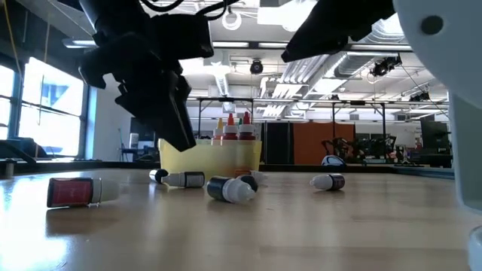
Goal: Pick & Place food coloring
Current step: Put the middle small green food coloring bottle into the yellow container, then put the bottom small red food coloring bottle into the yellow container
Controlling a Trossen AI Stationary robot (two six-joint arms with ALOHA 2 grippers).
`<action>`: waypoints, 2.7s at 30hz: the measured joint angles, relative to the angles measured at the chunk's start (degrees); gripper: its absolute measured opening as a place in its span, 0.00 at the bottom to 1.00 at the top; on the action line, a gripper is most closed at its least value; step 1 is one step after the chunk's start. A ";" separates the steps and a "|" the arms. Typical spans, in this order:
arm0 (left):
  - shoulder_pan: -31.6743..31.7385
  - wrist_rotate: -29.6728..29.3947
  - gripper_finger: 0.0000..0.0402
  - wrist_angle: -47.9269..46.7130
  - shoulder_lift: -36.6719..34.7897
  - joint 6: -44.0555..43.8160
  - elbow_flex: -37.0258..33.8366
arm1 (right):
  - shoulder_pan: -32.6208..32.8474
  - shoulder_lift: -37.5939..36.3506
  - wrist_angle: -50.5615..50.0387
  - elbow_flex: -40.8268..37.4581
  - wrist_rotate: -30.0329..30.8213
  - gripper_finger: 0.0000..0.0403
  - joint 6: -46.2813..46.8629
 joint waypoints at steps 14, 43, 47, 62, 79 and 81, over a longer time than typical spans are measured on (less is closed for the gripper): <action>0.26 -5.59 0.45 1.76 7.73 -6.12 0.20 | -0.21 0.00 0.67 0.04 -0.53 0.40 0.17; 1.17 -20.49 0.21 -16.47 8.43 -6.77 10.49 | -0.20 0.00 0.80 0.09 -0.64 0.40 2.73; 3.37 -29.65 0.22 -29.12 8.32 -7.58 15.67 | -0.21 0.00 0.78 0.09 -0.64 0.40 2.70; 23.29 -16.96 0.22 -32.55 8.24 -6.13 16.72 | -0.20 0.02 0.75 0.09 -0.64 0.40 2.62; 23.58 -12.11 0.46 -25.91 8.24 2.65 16.37 | -0.22 0.02 0.75 0.09 -0.64 0.40 2.60; 23.49 -10.75 0.49 -26.55 8.24 3.70 16.99 | -0.20 0.02 0.75 0.09 -0.64 0.40 2.60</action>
